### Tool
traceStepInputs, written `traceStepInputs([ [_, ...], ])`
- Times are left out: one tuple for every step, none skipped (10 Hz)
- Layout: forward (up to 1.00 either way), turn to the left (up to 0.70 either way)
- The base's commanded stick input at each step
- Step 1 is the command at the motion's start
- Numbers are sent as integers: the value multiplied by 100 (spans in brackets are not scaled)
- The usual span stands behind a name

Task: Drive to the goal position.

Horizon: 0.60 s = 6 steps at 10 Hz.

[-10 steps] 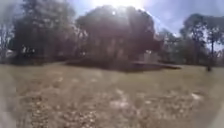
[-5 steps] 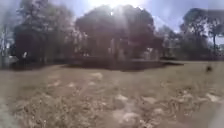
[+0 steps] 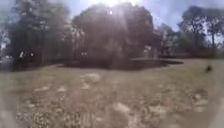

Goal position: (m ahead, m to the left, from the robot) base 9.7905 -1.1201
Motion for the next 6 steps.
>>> traceStepInputs([
  [70,0],
  [70,0],
  [70,0],
  [70,0],
  [70,0],
  [70,0],
])
